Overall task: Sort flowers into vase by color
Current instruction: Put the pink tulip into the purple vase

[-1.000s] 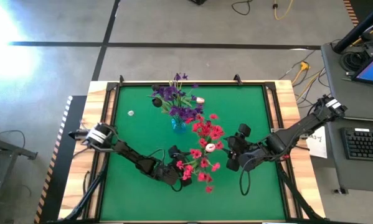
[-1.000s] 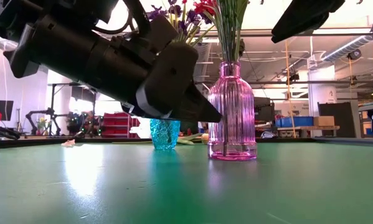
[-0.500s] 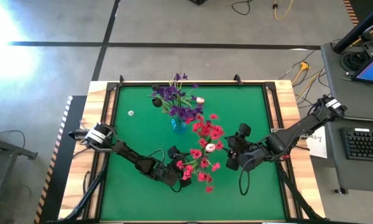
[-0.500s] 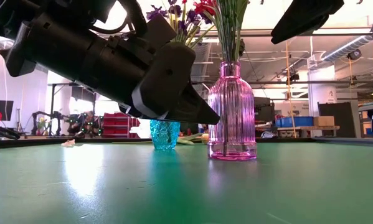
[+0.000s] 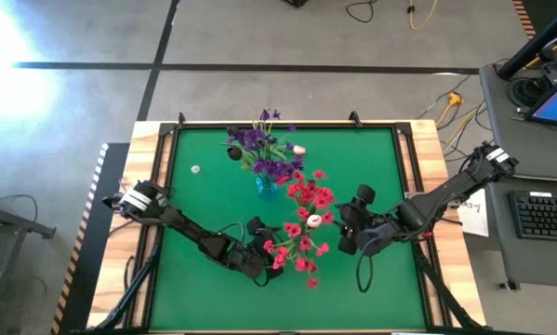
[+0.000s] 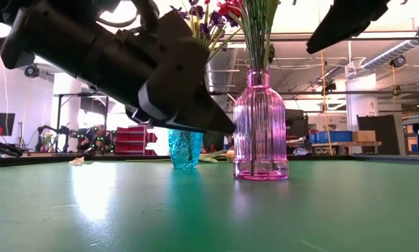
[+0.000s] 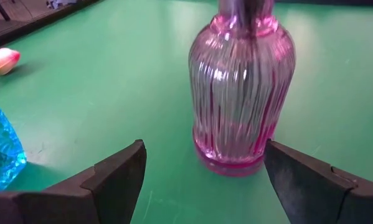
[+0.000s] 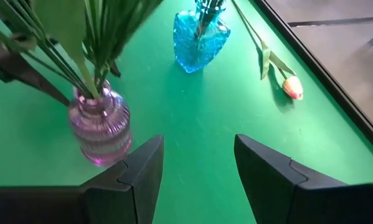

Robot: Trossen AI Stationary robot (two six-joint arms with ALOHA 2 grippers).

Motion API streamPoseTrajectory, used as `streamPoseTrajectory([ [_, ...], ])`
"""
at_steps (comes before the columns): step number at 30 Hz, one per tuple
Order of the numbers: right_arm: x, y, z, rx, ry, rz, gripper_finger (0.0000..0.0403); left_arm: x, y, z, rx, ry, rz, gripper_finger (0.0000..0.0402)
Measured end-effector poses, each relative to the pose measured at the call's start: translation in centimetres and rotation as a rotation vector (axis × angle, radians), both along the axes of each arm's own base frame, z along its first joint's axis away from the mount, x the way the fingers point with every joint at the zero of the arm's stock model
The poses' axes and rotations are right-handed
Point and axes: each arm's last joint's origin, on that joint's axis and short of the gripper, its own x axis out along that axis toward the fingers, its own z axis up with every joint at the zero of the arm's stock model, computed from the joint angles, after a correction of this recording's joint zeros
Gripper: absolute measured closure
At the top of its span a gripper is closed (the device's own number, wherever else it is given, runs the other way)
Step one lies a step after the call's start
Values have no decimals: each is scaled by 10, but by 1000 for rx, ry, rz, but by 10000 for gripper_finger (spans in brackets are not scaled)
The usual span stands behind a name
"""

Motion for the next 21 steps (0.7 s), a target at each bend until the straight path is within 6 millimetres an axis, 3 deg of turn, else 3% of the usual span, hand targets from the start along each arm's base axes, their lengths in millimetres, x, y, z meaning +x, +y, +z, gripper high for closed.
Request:
streamPoseTrajectory([
  [13, -8, -7, -15, -46, 100, -15, 213, -2, 1, -1, -14, 17, 14, 95],
  [21, -1, -28, -16, -165, 116, -88, 213, -6, 2, 7, -5, 39, 15, 95],
])
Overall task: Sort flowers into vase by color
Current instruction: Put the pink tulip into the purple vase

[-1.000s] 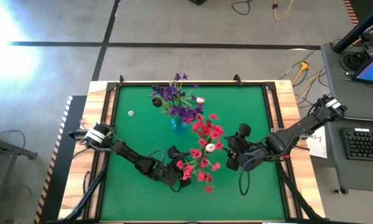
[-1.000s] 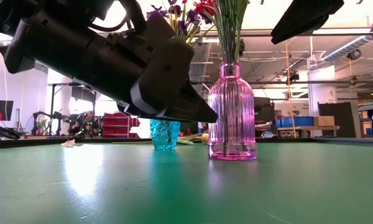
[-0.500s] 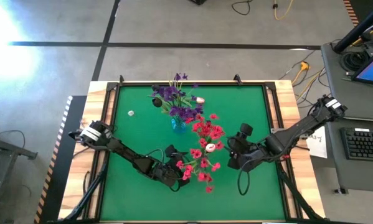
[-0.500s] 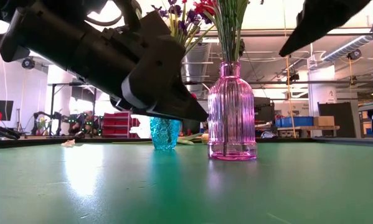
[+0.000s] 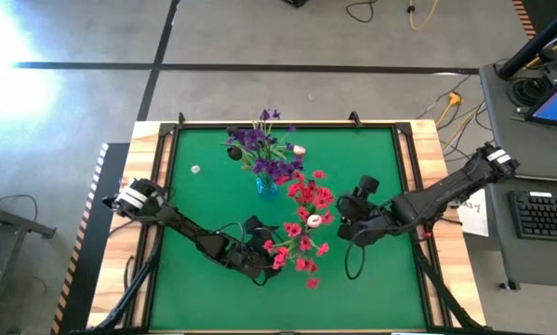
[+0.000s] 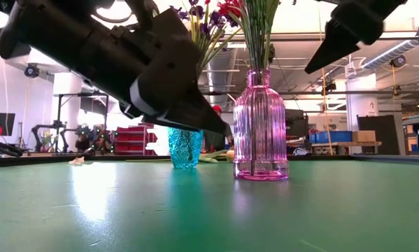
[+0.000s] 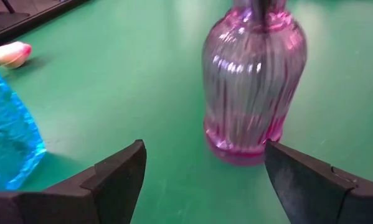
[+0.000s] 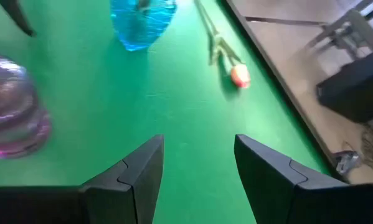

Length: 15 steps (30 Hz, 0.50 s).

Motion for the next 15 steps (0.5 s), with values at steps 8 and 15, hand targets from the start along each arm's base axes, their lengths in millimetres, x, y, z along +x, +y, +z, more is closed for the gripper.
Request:
streamPoseTrajectory([
  [8, 8, -29, 1, -79, 55, -62, 213, -17, -5, 18, 12, 52, -3, 95],
  [15, 8, -51, 6, -99, 69, -111, 213, -41, -15, 40, 92, 57, 25, 95],
])
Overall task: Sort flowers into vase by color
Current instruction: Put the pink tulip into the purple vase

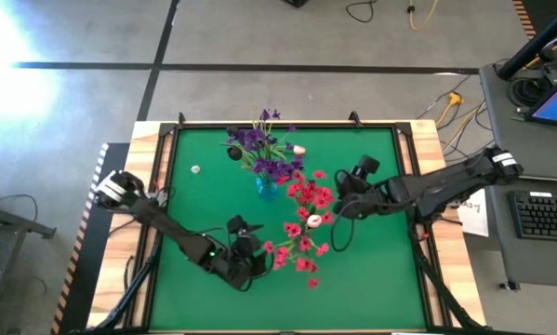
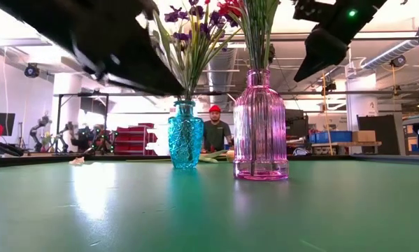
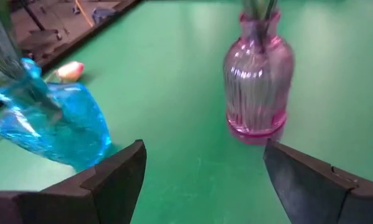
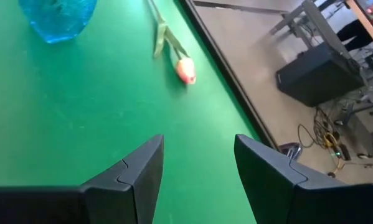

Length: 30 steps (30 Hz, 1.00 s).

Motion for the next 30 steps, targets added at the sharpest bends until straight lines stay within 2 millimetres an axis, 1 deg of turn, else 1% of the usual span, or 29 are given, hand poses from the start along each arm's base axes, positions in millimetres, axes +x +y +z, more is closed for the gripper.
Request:
streamPoseTrajectory([
  [6, 7, -18, 4, 14, -49, -31, 213, -19, -6, 23, 9, 4, -49, 95],
  [13, 7, -52, 3, 31, -75, -176, 213, -50, -17, 70, 2, -78, -165, 95],
  [16, 7, -68, 3, 54, -99, -209, 213, -65, -19, 85, 28, -108, -191, 95],
  [19, 9, -84, 0, 95, -134, -205, 213, -79, -19, 95, 47, -117, -198, 95],
  [23, 9, -107, -6, 173, -217, -166, 213, -93, -17, 104, 69, -150, -167, 95],
  [30, 5, -151, -14, 225, -341, -65, 213, -102, -9, 116, 96, -210, -104, 95],
])
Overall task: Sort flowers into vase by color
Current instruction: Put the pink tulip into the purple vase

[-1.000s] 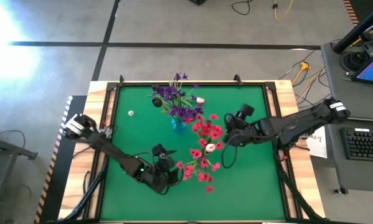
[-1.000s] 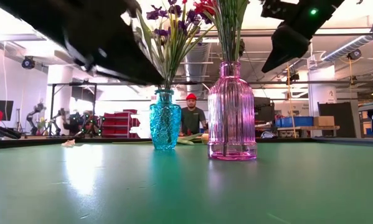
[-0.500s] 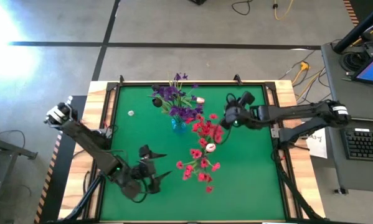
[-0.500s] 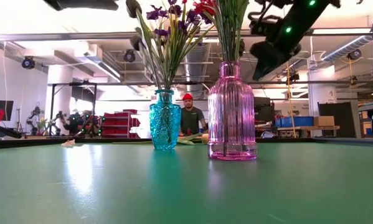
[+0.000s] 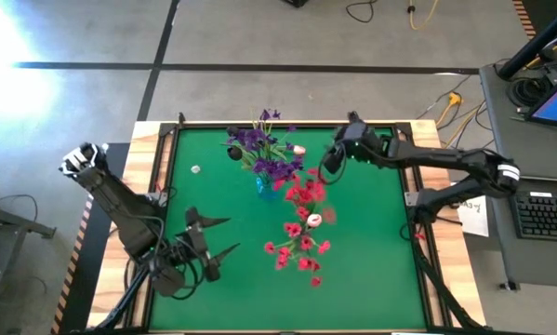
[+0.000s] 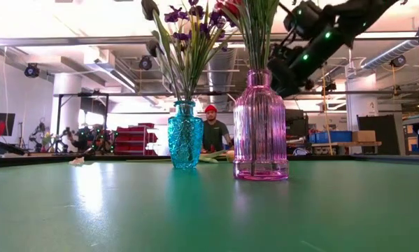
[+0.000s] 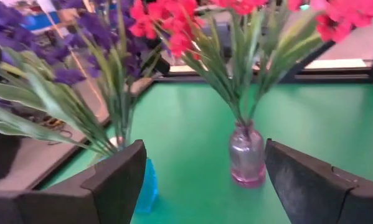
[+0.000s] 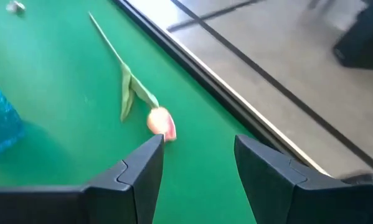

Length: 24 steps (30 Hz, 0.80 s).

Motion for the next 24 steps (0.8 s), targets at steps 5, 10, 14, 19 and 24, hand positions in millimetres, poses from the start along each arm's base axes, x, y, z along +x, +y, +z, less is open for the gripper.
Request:
streamPoseTrajectory([
  [5, -3, -28, -8, 12, -32, 10, 213, -3, 3, 3, 14, -22, 32, 95],
  [10, -4, -52, -22, 8, -16, 20, 213, -3, 5, 5, 24, -47, 64, 95],
  [14, 1, -71, -39, 55, -87, 120, 213, -3, 5, 5, 27, -49, 70, 95],
  [19, 19, -88, -58, 100, -144, 210, 213, -3, 6, 5, 28, -65, 89, 95],
  [24, 39, -103, -72, 163, -154, 272, 213, -3, 6, 5, 20, -70, 92, 95],
])
